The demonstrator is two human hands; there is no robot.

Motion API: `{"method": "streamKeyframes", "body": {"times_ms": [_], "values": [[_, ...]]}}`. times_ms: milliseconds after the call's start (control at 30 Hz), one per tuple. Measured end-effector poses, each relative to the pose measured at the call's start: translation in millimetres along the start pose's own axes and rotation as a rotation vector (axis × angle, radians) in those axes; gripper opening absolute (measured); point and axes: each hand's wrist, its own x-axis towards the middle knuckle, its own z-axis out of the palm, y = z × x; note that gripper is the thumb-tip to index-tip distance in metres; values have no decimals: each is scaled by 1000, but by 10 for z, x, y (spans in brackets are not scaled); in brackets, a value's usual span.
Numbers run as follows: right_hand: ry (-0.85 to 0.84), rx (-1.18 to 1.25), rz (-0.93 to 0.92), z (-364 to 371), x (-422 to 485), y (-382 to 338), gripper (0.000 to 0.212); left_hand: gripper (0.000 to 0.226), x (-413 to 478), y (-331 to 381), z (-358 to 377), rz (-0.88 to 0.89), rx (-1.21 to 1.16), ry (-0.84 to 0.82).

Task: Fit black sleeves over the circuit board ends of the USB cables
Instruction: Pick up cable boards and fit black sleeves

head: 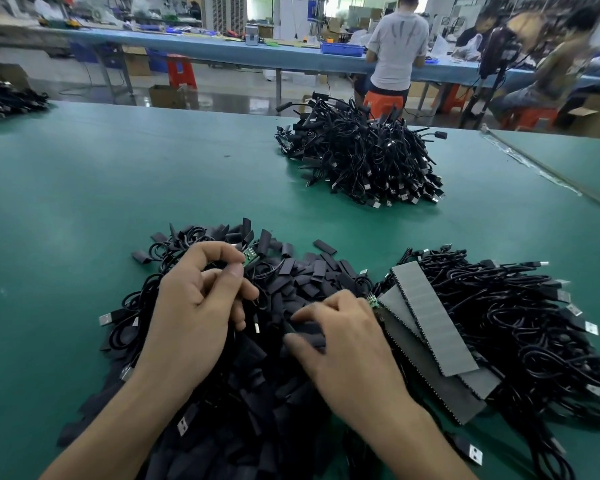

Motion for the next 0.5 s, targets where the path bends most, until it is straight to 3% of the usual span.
{"method": "streamKeyframes", "body": {"times_ms": [133, 300, 500], "values": [[-118, -60, -40, 176, -72, -137, 51, 23, 22, 32, -17, 4, -32, 52], [-167, 57, 29, 238, -60, -156, 36, 22, 27, 30, -31, -3, -45, 59], [-179, -35, -35, 289, -137, -220, 35, 34, 28, 11, -20, -7, -44, 37]]}}
